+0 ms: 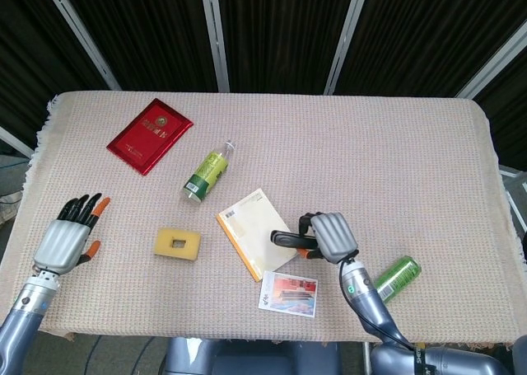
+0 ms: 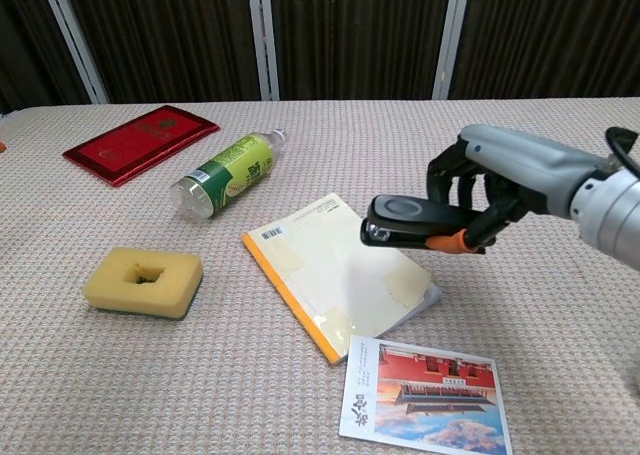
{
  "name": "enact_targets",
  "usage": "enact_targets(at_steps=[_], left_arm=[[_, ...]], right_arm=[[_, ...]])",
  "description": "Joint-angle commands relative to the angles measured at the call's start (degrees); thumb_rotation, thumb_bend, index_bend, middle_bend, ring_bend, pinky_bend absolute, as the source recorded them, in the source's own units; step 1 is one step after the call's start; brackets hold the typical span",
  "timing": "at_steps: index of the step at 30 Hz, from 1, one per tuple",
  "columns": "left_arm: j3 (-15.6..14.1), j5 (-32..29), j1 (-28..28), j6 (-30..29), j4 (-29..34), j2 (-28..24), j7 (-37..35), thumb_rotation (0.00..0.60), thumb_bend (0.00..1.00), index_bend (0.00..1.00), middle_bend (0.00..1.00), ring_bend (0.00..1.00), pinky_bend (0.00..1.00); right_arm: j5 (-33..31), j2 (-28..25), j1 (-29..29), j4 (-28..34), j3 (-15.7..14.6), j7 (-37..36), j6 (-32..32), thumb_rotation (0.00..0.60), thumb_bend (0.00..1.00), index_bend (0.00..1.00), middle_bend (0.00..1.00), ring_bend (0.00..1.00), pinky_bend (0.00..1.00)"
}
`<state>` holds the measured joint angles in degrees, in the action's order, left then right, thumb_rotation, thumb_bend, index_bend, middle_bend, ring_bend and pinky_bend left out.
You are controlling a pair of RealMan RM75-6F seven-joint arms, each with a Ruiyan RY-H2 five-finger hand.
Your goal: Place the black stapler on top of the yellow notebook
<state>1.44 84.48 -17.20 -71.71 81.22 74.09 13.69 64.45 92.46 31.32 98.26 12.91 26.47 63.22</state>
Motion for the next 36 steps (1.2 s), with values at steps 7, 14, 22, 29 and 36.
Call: enact_targets(at_steps=[7, 14, 22, 29, 36], left_arm=[[0.00, -0.34, -0.12, 0.24, -0.41, -0.21, -1.17, 0.600, 0.37, 0.00, 0.00, 0.00, 0.10], [-0.02, -0.52, -0.14, 0.30, -0.63, -0.38, -1.79, 0.600, 0.37, 0.00, 0.00, 0.00, 0.10], [0.06, -0.88, -0.30, 0.61, -0.75, -0.51, -2.30, 0.600, 0.37, 0.00, 0.00, 0.00, 0.10], [0.03, -0.94, -0.35, 0.68, -0.93, -0.73, -3.08, 0.600, 0.37, 0.00, 0.00, 0.00, 0.10], [-0.02, -1.05, -0.08, 0.27, -0.87, -1.02, -3.47, 0.600, 0.37, 0.00, 0.00, 0.00, 0.10]], right_arm=[[-3.51, 8.24, 3.57, -4.38, -0.17, 5.15, 0.51, 0.600, 0.23, 0.71, 0.52, 0.52, 0.70], [-5.42, 11.41, 6.21, -6.89, 1.13, 6.80, -0.68, 0.600, 0.23, 0.71, 0.52, 0.52, 0.70], [-8.33, 14.17, 9.01, -9.24, 2.62, 8.08, -2.11, 0.600, 0.23, 0.71, 0.52, 0.52, 0.70], [-10.31, 16.40, 11.17, -12.19, 3.21, 9.12, -3.07, 0.600, 0.23, 0.71, 0.52, 0.52, 0.70], [-10.98, 16.55, 12.46, -14.35, 3.70, 8.68, -4.07, 0.600, 0.23, 0.71, 0.52, 0.52, 0.70]])
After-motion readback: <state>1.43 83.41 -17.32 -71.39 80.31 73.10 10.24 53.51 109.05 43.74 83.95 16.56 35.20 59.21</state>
